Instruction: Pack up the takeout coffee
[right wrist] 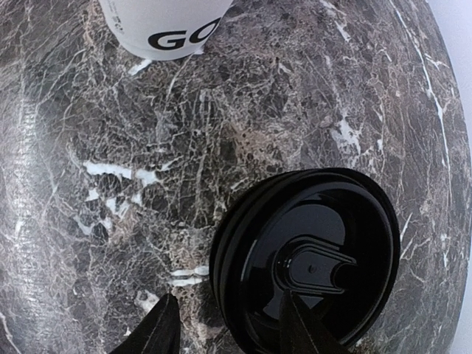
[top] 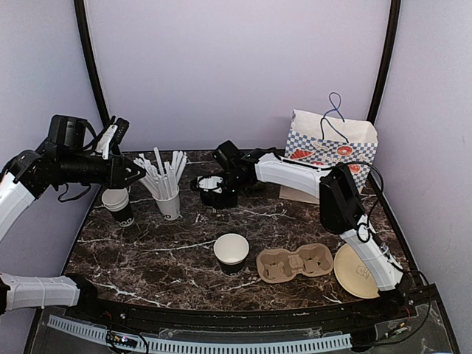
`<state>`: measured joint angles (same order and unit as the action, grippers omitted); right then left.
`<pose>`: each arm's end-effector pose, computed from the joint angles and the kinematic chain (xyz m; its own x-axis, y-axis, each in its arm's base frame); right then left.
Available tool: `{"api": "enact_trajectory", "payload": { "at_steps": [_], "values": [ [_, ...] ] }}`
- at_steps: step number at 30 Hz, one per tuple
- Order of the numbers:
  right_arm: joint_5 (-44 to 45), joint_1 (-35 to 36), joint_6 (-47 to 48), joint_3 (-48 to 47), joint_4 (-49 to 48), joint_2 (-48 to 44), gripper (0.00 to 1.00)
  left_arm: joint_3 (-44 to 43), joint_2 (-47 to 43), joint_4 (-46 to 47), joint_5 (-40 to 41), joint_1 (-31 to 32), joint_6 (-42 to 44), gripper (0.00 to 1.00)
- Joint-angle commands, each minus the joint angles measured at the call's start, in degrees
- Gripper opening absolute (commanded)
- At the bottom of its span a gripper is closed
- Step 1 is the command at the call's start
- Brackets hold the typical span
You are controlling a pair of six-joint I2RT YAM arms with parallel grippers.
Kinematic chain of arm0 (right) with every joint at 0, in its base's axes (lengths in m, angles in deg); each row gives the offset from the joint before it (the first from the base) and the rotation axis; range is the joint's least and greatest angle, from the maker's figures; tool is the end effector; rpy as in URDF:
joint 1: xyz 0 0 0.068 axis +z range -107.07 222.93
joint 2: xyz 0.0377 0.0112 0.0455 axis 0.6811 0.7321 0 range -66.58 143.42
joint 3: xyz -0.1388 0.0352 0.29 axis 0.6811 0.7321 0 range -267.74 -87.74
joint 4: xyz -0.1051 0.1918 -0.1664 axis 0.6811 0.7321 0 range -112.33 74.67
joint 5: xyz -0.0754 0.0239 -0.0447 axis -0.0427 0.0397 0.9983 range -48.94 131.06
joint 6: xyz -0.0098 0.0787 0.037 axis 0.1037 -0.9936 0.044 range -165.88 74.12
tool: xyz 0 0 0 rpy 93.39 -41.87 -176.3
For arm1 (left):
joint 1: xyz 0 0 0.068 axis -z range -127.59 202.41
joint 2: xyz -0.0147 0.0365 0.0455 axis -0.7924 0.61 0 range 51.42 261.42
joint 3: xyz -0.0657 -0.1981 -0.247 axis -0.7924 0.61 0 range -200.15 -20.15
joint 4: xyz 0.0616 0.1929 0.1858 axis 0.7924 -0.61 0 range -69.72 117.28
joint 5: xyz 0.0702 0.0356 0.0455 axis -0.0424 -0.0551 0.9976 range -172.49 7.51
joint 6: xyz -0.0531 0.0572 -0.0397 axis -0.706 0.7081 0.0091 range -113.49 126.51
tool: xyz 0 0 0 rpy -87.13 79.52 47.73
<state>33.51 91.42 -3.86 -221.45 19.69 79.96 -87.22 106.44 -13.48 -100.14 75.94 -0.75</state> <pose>0.4142 0.4834 0.1653 0.1279 -0.8568 -0.4995 -0.9515 0.0362 -0.3056 0.1828 -0.1052 0.4140 -0.5159 0.0932 -0.8516 0.5637 0.7855 -0.2555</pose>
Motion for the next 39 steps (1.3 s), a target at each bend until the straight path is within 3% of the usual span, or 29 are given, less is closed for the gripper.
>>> {"api": "enact_trajectory", "payload": {
  "at_steps": [1,39],
  "values": [
    [-1.14,0.29,0.17,-0.81,2.5,-1.17,0.43,0.98,-1.46,0.89,-1.15,0.29,-0.59,0.39],
    [0.48,0.64,-4.37,2.74,-0.65,-5.58,0.05,1.58,-1.95,0.76,-2.28,0.29,-2.1,0.4]
  ]
}}
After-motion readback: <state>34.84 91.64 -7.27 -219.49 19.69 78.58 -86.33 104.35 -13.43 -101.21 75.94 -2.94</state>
